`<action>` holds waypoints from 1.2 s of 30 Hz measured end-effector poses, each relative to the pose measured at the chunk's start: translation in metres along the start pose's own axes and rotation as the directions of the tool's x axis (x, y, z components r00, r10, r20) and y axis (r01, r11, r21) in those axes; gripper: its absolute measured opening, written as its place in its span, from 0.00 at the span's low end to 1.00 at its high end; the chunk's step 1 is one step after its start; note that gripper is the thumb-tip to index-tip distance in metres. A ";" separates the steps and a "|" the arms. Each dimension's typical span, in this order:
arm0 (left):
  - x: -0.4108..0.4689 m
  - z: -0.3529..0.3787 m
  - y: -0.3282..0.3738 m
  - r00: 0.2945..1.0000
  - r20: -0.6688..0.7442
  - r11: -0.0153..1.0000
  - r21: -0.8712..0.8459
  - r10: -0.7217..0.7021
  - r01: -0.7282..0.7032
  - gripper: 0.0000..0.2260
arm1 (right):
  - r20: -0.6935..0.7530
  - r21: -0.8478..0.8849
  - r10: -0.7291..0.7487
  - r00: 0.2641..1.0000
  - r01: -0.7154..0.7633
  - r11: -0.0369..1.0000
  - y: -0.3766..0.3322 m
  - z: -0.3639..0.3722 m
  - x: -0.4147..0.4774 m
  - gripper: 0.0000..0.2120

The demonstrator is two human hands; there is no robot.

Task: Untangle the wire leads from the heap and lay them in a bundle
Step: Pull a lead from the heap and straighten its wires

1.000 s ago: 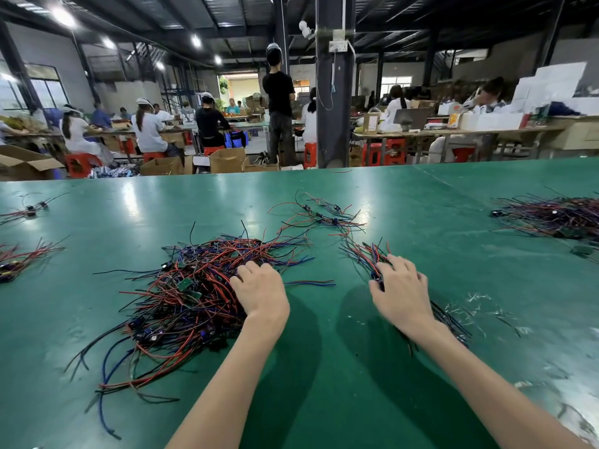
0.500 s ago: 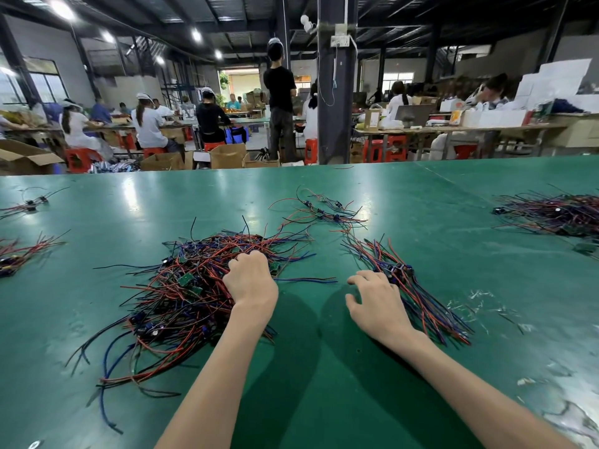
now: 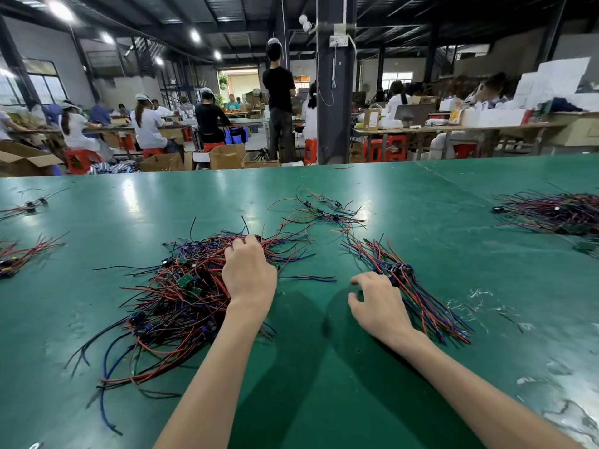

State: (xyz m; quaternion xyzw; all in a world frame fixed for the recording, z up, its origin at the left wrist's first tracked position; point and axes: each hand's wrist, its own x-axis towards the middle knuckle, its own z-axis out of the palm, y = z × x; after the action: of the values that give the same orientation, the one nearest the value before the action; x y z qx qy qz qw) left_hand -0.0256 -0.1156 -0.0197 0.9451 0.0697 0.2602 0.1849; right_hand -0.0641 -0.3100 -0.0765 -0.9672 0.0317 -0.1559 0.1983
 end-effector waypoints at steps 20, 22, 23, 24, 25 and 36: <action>0.001 0.004 0.004 0.960 -0.189 0.927 -0.276 0.205 -0.252 0.21 | -0.053 0.258 -0.021 0.998 0.034 0.966 -0.005 -0.003 -0.001 0.14; 0.001 0.004 0.004 0.960 -0.211 0.914 -0.322 0.183 -0.245 0.16 | -0.058 0.264 -0.022 0.998 0.037 0.964 -0.004 -0.003 -0.001 0.13; 0.001 0.004 0.004 0.960 -0.228 0.907 -0.348 0.162 -0.236 0.14 | -0.061 0.270 -0.018 0.998 0.034 0.962 -0.005 -0.003 -0.001 0.13; 0.002 0.003 0.003 0.960 -0.241 0.902 -0.370 0.139 -0.224 0.12 | -0.063 0.275 -0.016 0.998 0.032 0.961 -0.005 -0.003 -0.001 0.13; 0.002 0.003 0.002 0.960 -0.249 0.898 -0.382 0.127 -0.217 0.12 | -0.065 0.278 -0.016 0.998 0.033 0.960 -0.005 -0.003 -0.001 0.13; -0.007 0.014 0.008 0.914 -0.208 0.891 -0.231 0.347 -0.391 0.10 | -0.106 0.448 -0.070 0.992 0.110 0.887 -0.010 -0.005 -0.002 0.10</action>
State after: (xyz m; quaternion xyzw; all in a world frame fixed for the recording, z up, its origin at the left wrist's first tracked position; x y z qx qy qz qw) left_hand -0.0240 -0.1291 -0.0307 0.8830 -0.1327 0.3734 0.2515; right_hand -0.0670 -0.3020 -0.0690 -0.8871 -0.0419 -0.2098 0.4090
